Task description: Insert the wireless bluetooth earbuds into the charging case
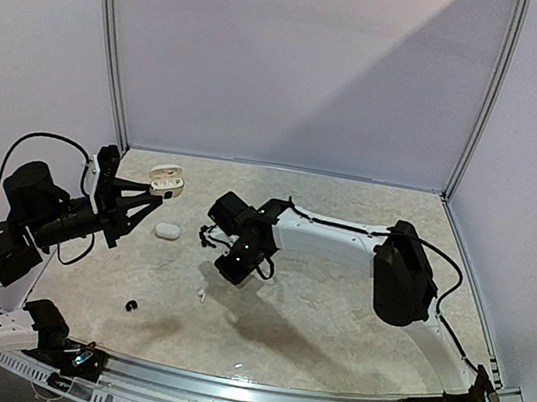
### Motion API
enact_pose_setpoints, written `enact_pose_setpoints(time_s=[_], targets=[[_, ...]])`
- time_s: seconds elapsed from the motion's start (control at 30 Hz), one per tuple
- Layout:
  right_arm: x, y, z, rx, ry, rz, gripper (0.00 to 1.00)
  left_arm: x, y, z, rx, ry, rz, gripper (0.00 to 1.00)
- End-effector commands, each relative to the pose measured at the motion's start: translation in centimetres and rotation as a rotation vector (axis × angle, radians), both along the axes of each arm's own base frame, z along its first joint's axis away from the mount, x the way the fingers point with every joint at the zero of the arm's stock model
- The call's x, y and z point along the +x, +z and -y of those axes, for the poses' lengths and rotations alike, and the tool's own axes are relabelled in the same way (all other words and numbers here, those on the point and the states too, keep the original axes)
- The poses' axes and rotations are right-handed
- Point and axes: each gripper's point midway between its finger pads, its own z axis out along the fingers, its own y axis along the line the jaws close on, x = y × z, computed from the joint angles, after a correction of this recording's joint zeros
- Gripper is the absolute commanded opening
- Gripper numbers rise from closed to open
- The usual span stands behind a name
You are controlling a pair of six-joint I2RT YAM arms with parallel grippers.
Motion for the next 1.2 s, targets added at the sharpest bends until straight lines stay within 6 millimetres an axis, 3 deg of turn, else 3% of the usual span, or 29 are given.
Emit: enact_pose_setpoints(time_s=[0.0, 0.27, 0.43, 0.53, 0.67, 0.9, 1.03, 1.17], targets=[[0.0, 0.2, 0.6, -0.025, -0.007, -0.001, 0.16, 0.3, 0.0, -0.1, -0.007, 0.004, -0.001, 0.00], [-0.4, 1.0, 0.3, -0.004, 0.001, -0.014, 0.08, 0.2, 0.1, -0.2, -0.005, 0.007, 0.008, 0.00], [0.0, 3.7, 0.0, 0.047, 0.009, 0.029, 0.07, 0.0, 0.8, 0.0, -0.007, -0.009, 0.048, 0.00], [0.3, 6.6, -0.2, 0.106, 0.017, 0.072, 0.07, -0.8, 1.3, 0.4, 0.009, -0.053, 0.112, 0.00], [0.8, 12.4, 0.0, 0.198, 0.032, 0.169, 0.07, -2.0, 1.7, 1.1, 0.038, -0.129, 0.198, 0.00], [1.4, 18.4, 1.3, 0.304, 0.003, 0.284, 0.06, -3.0, 1.9, 1.6, 0.090, -0.184, 0.304, 0.00], [2.6, 19.1, 3.4, 0.268, -0.087, 0.328, 0.05, -3.4, 2.1, 1.7, 0.106, -0.205, 0.347, 0.00], [3.8, 18.2, 6.3, 0.220, -0.282, 0.325, 0.04, -3.5, 2.0, 1.8, 0.110, -0.213, 0.350, 0.00]])
